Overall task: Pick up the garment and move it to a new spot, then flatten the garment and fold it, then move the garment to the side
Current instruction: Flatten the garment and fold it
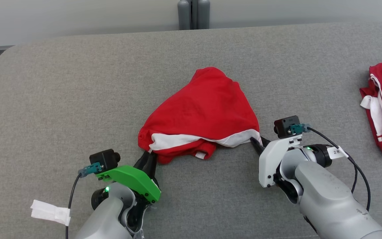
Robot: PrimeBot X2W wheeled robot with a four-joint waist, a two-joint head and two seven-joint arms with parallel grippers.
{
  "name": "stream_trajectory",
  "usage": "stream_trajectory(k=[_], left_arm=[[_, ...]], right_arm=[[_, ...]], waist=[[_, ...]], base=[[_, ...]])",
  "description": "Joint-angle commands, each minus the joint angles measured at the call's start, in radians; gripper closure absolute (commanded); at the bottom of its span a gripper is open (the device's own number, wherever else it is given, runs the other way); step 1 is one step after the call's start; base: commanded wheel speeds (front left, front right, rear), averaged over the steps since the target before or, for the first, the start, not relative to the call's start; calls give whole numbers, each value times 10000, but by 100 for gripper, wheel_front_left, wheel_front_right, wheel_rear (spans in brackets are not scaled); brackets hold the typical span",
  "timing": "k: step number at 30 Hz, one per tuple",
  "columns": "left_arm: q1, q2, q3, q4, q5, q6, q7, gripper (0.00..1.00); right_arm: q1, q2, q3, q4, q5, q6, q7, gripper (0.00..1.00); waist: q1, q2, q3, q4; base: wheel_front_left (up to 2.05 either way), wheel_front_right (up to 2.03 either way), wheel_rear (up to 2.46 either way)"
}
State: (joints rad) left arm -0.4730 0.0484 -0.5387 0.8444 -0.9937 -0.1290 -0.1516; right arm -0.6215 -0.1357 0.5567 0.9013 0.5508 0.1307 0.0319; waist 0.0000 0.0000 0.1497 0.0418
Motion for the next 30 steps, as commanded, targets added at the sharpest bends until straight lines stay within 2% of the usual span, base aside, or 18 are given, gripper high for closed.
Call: stream_trajectory(k=[1,6,10,19,25,30], left_arm=[[-200,62,-87,55,-38,-26,-114,100],[-391,210,-165,89,16,-26,-723,100],[-551,429,-13,-397,128,-27,-1054,100],[-700,814,882,-2959,1029,-25,-1136,100],[-860,831,846,-4339,1093,-25,-961,100],[-1281,927,693,-4940,1005,40,-318,100]], right_arm=[[-143,-46,58,3,124,0,-200,100],[-246,-198,98,-175,415,0,-786,100],[-335,-462,-68,-590,663,0,-1358,100],[-74,-1404,-972,-2372,826,0,-2094,100],[353,-1824,-1969,-4028,439,0,-1762,100],[468,-1742,-2715,-5326,102,0,-947,100]], waist=[[0,0,-39,-50],[0,0,-193,-119],[0,0,-355,-119],[0,0,-583,-175],[0,0,-551,-454],[0,0,-154,-778]], base=[[0,0,0],[0,0,0],[0,0,0],[0,0,0],[0,0,0],[0,0,0]])
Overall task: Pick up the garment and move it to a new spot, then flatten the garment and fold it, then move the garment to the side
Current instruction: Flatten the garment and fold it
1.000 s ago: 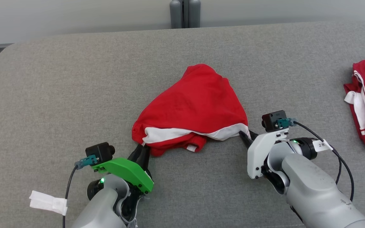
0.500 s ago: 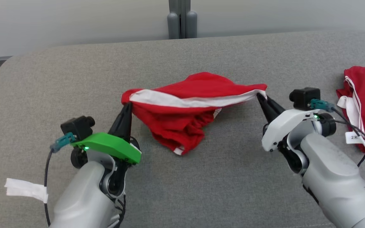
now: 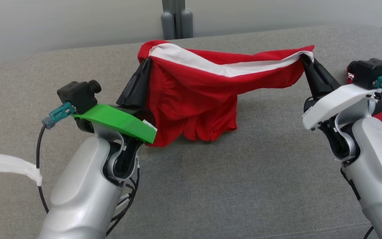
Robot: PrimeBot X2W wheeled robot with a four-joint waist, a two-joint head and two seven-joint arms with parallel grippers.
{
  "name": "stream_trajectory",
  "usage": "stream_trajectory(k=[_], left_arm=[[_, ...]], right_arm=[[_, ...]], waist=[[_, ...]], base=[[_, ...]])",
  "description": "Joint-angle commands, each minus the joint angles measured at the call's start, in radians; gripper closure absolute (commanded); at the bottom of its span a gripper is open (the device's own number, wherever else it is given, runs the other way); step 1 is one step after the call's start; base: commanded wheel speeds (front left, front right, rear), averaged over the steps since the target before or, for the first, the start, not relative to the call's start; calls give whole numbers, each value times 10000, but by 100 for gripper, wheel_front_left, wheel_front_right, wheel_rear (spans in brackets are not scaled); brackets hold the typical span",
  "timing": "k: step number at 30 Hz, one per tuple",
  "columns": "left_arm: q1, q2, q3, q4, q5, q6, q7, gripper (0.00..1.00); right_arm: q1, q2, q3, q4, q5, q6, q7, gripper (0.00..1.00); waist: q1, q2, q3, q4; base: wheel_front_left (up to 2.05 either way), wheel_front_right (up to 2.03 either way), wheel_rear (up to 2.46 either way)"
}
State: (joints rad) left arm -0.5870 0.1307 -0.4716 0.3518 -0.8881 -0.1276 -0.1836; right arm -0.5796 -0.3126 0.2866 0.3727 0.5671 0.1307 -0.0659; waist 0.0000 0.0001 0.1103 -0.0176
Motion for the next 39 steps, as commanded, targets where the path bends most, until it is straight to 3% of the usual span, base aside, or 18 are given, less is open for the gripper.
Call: stream_trajectory(k=[1,10,20,26,30,39], left_arm=[[-310,84,49,-71,-128,36,104,100],[-2727,218,199,763,314,119,403,100],[-6225,601,526,1845,1558,59,-571,100],[-7531,501,1157,1171,2690,93,-827,100],[-6965,210,1522,517,3247,24,-795,100],[-4087,188,326,816,2724,-37,-801,100]], right_arm=[[-44,80,-133,-252,-133,0,239,100],[-2160,490,-204,-286,-636,0,1148,100],[-5978,862,-668,1297,-1421,0,-631,100],[-7459,918,-907,1865,-2006,0,-1765,100],[-7502,976,-938,1937,-2363,0,-1962,100],[-4990,313,334,2103,-1587,-2,-1752,100]], waist=[[0,-1,408,-262],[0,-1,2264,-857],[0,-1,3791,-1220],[0,-1,4140,-1204],[0,-1,4331,-1115],[0,-1,3874,-614]], base=[[0,0,0],[0,0,0],[0,0,0],[0,0,0],[0,0,0],[0,0,0]])
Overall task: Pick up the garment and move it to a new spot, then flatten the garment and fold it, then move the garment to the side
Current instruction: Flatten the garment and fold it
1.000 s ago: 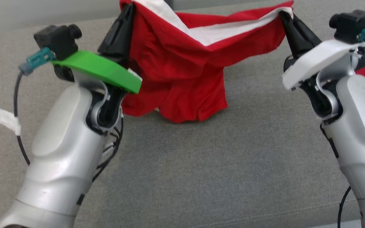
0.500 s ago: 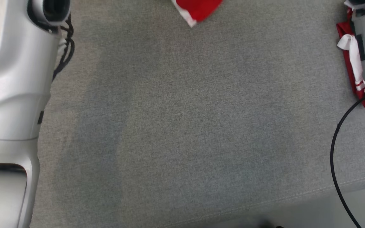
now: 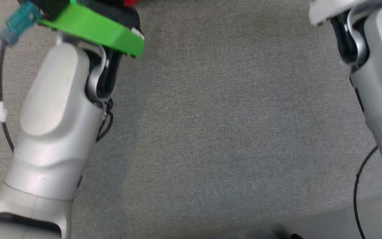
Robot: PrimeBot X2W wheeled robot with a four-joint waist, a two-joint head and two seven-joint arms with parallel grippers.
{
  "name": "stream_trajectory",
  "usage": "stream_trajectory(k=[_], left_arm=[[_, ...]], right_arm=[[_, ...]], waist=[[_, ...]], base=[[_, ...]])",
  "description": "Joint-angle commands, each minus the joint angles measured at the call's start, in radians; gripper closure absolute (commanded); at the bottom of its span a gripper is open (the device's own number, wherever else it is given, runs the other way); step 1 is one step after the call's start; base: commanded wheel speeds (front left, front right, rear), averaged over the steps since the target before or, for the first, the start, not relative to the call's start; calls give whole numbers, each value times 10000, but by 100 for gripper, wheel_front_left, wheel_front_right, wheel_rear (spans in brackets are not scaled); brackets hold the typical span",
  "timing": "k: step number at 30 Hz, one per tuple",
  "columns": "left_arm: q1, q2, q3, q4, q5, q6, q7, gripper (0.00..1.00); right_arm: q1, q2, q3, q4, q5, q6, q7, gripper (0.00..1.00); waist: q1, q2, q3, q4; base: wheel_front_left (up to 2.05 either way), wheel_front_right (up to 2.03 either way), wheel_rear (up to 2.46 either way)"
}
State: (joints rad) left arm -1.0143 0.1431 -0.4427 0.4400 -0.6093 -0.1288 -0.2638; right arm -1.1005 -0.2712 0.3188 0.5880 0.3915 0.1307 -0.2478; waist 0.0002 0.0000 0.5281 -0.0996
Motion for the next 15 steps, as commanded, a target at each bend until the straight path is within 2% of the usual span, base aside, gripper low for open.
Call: stream_trajectory(k=[1,4,5,7,10,13,15], left_arm=[[554,70,38,-120,-193,-23,1,100],[1823,210,-475,-256,-395,-25,2,100],[2222,367,-759,-227,-376,-25,0,100],[2925,610,-1046,-233,-515,-24,0,100],[3927,975,-1424,-224,-605,-25,-1,100],[4650,1307,-1560,-174,-762,-23,5,100],[5164,1435,-1645,-214,-873,43,131,100]], right_arm=[[616,-197,152,-167,303,0,190,100],[2053,-702,491,-803,848,0,699,100],[2612,-1009,573,-1121,898,-2,937,100],[3753,-1221,691,-1815,1377,0,1420,100],[5400,-1819,426,-2980,1723,-3,2217,100],[6898,-1946,265,-4279,2400,3,3097,100],[7782,-2091,-238,-5111,2794,-2,3575,100]], waist=[[-2,0,-429,241],[-2,0,-936,382],[-2,0,-1137,431],[-2,0,-1512,481],[-2,0,-2022,571],[-2,0,-2457,626],[-2,0,-2690,652]], base=[[0,0,0],[0,0,0],[0,0,0],[0,0,0],[0,0,0],[0,0,0],[0,0,0]])
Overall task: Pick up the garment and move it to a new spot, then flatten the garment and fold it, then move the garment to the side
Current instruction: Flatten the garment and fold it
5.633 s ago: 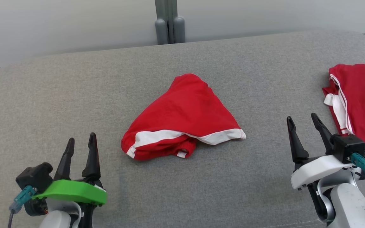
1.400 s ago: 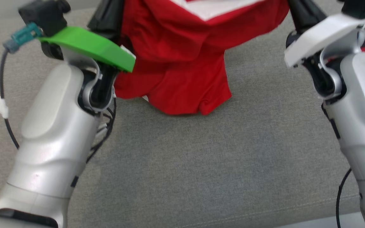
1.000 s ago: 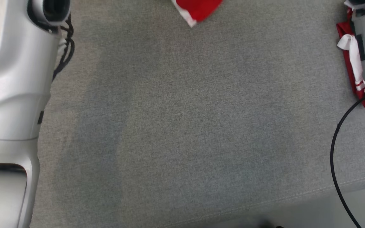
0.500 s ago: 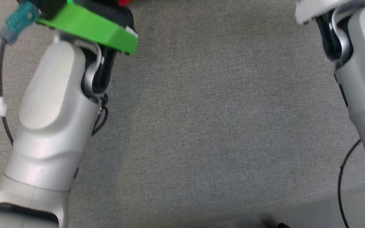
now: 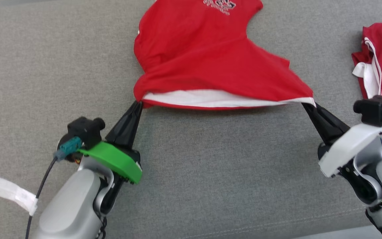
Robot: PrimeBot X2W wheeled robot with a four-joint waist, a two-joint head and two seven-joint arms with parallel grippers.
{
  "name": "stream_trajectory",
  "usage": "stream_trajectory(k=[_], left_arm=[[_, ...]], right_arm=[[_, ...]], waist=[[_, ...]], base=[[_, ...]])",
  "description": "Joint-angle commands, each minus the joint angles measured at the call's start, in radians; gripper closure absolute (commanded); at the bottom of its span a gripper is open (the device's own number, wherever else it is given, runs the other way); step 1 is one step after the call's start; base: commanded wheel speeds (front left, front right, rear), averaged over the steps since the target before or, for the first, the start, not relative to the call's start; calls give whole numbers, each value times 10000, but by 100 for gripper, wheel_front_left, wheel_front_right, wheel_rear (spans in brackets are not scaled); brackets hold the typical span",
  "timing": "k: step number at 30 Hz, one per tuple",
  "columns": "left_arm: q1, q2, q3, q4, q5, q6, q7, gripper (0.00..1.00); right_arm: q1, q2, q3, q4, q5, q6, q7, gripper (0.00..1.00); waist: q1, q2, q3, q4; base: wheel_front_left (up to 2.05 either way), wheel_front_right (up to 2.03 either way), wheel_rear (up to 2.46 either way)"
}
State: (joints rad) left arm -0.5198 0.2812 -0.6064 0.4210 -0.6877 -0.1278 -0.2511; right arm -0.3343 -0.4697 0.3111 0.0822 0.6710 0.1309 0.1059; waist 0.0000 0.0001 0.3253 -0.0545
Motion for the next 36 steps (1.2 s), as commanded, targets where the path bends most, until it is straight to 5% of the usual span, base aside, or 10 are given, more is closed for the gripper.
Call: stream_trajectory(k=[1,14,18,26,36], left_arm=[[509,76,-43,-101,-158,88,98,100],[4073,954,-529,-2497,-868,1454,1598,100],[4438,1091,-640,-3273,-978,1521,1840,100],[3388,450,-608,-3422,-1334,1020,1886,100],[1184,-693,-287,-2276,-1496,1065,2077,100]], right_arm=[[649,-86,-406,-429,156,-3,327,100],[5117,1630,-2992,-3227,-223,-4,4714,100],[5488,1969,-3377,-3968,-387,-2,5396,100],[4063,1414,-3221,-4168,-451,-2,5592,100],[490,28,-2095,-2211,-195,0,5155,100]], waist=[[0,-1,-790,217],[0,-1,-1722,444],[0,-1,-1726,555],[0,-1,-1508,851],[0,-1,-879,1212]], base=[[0,0,0],[0,0,0],[0,0,0],[0,0,0],[0,0,0]])
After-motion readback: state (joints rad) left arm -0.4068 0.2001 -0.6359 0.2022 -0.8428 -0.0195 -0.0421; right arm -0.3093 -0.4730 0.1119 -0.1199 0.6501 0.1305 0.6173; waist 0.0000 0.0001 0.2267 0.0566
